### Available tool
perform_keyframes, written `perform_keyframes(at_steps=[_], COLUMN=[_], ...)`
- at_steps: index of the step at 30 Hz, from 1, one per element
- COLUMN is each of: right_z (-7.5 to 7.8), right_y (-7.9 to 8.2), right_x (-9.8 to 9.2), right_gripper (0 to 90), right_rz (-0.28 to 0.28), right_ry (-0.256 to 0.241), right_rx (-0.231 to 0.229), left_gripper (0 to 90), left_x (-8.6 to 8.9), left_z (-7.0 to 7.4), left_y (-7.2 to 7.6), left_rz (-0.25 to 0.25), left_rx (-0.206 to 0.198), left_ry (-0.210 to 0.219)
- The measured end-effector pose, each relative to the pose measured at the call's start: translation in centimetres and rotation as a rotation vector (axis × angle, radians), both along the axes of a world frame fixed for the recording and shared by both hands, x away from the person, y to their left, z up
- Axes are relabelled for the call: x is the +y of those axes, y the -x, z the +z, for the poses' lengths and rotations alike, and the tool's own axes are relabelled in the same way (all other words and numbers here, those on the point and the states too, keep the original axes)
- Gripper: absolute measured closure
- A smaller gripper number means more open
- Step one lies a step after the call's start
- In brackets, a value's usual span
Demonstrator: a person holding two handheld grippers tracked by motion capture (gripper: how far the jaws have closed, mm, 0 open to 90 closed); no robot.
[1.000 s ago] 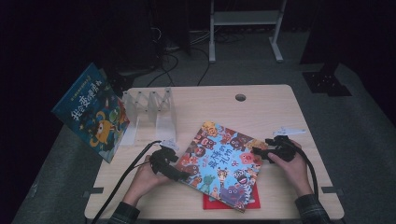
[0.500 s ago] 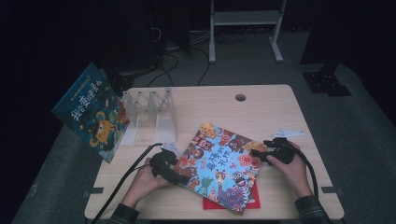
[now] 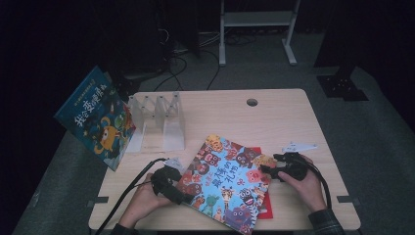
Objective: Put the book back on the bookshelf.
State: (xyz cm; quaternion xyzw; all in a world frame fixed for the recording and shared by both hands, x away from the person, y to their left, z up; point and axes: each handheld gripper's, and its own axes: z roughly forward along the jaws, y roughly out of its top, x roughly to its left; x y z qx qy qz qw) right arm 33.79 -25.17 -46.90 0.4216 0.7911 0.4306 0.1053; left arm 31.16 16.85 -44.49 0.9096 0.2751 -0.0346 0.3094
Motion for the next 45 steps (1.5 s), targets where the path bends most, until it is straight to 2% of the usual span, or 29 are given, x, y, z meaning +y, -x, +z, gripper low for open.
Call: perform_keyframes(at_steps=[5,7,12,14,18,22,27,37,45], right_z=[0.0,0.2,0.8,1.2,1.7,1.7,1.6,0.5,0.5], right_y=[0.2,0.3,0.9,1.4,2.6,3.8,5.3,8.0,8.1], right_x=[0.0,0.0,-0.3,-0.5,-0.9,-0.9,-0.8,0.1,0.5], right_gripper=[20.7,21.8,33.4,36.9,53.1,69.6,87.5,89.3,89.3], right_rz=[0.010,0.013,-0.007,-0.009,0.029,0.097,0.161,0.248,0.265], right_ry=[0.005,0.022,0.072,0.063,0.056,0.053,0.049,0.044,0.035], right_rx=[-0.008,-0.021,-0.071,-0.088,-0.100,-0.068,-0.058,0.003,-0.002], left_gripper=[4.5,4.3,4.3,4.3,4.3,3.3,2.9,2.6,2.6], left_x=[0.3,0.3,0.5,0.5,0.4,0.1,-0.1,-0.7,-0.7], left_z=[0.3,0.4,0.6,0.7,0.5,0.1,0.0,-0.4,-0.5], left_y=[-0.8,-1.2,-2.3,-2.7,-3.6,-4.3,-4.8,-5.1,-5.1], left_rz=[0.025,0.030,0.057,0.060,0.072,0.080,0.083,0.071,0.069], left_rx=[-0.024,-0.027,-0.037,-0.039,-0.036,-0.028,-0.024,-0.014,-0.009], left_ry=[0.020,0.019,0.024,0.023,0.031,0.020,0.028,0.028,0.032])
